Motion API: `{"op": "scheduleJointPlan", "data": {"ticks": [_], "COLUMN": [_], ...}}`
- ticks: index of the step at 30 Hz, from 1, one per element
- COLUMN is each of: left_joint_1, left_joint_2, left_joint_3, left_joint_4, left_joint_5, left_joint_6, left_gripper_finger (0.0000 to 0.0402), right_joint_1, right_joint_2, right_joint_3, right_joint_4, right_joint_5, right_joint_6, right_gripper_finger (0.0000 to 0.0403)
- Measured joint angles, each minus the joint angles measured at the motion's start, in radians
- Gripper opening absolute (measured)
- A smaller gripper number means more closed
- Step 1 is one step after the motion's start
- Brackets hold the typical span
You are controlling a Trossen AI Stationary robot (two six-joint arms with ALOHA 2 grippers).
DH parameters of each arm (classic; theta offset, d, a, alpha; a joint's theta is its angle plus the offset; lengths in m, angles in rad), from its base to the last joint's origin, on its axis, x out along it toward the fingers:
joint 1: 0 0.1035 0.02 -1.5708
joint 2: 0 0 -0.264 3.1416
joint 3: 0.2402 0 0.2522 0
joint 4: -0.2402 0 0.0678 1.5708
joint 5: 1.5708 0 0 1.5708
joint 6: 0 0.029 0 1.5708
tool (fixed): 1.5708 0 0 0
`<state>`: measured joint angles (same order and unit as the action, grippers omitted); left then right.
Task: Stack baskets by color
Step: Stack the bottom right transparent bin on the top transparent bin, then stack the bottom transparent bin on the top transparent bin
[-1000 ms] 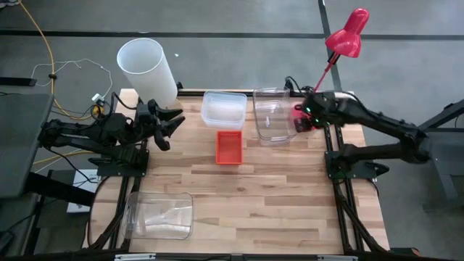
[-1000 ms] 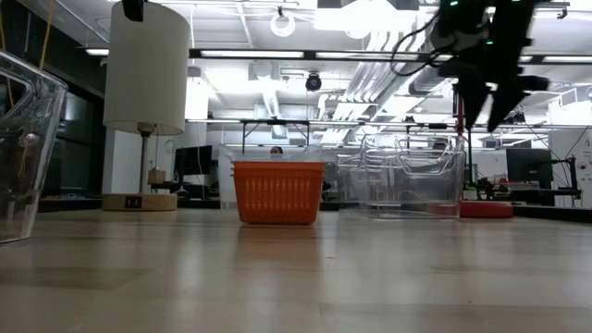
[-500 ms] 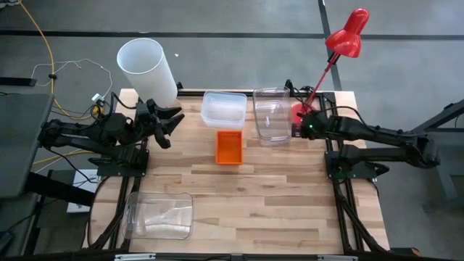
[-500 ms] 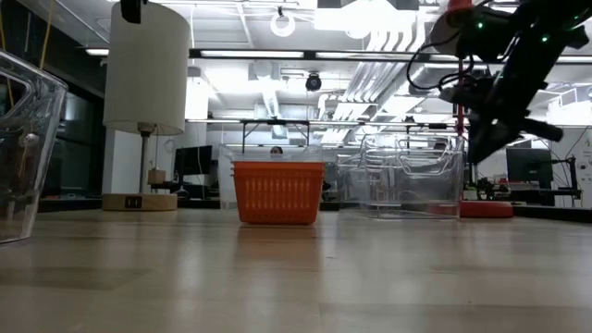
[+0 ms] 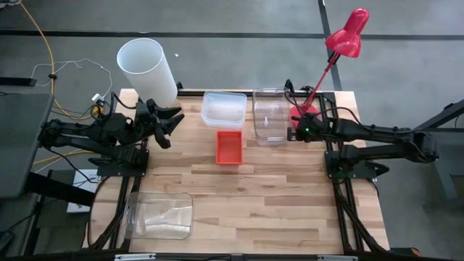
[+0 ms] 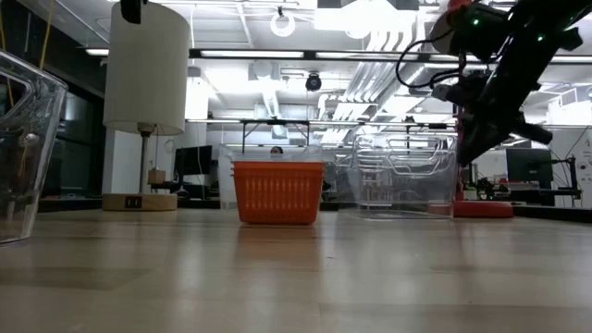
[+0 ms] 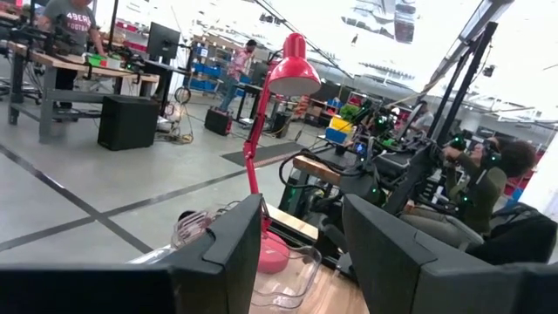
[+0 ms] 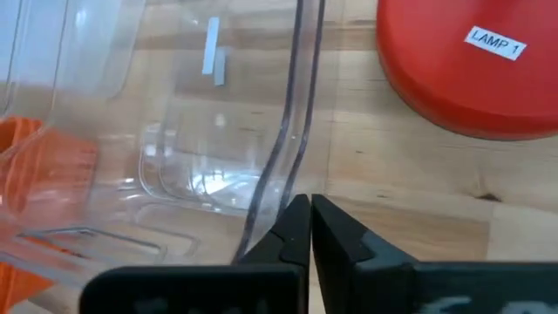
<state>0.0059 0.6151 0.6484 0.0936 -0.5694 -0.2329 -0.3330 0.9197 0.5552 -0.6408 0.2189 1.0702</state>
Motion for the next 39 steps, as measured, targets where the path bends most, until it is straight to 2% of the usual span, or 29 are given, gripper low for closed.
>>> {"op": "scheduleJointPlan", "data": {"ticks": [4,9,13,19,23,26,28,34,39], "left_joint_1": [0.000,0.000,0.000,0.000,0.000,-0.002,-0.017,-0.102,-0.198], "left_joint_2": [0.000,0.000,0.000,0.000,0.000,0.013,0.043,0.202,0.322], "left_joint_3": [0.000,0.000,0.000,0.000,0.000,0.025,0.076,0.293,0.411], "left_joint_4": [0.000,-0.001,-0.029,-0.044,-0.047,-0.092,-0.193,-0.682,-1.007], "left_joint_5": [0.018,0.092,0.094,0.119,0.125,0.180,0.206,0.218,0.367], "left_joint_6": [0.000,0.000,0.000,0.000,0.014,0.088,0.106,0.043,-0.131], "left_gripper_finger": [0.0149,0.0149,0.0149,0.0149,0.0149,0.0150,0.0152,0.0185,0.0223], "right_joint_1": [0.025,0.077,0.127,0.177,0.191,0.192,0.192,0.192,0.192], "right_joint_2": [-0.060,-0.161,-0.212,-0.223,-0.214,-0.213,-0.213,-0.213,-0.213], "right_joint_3": [0.065,0.191,0.253,0.259,0.259,0.259,0.259,0.259,0.259], "right_joint_4": [-0.082,-0.068,0.065,0.290,0.376,0.434,0.462,0.471,0.465], "right_joint_5": [0.063,0.128,0.150,0.168,0.136,0.100,0.096,0.096,0.096], "right_joint_6": [-0.028,-0.187,-0.322,-0.450,-0.506,-0.534,-0.546,-0.555,-0.555], "right_gripper_finger": [0.0001,0.0000,0.0000,0.0000,0.0000,0.0000,0.0000,0.0000,0.0000]}}
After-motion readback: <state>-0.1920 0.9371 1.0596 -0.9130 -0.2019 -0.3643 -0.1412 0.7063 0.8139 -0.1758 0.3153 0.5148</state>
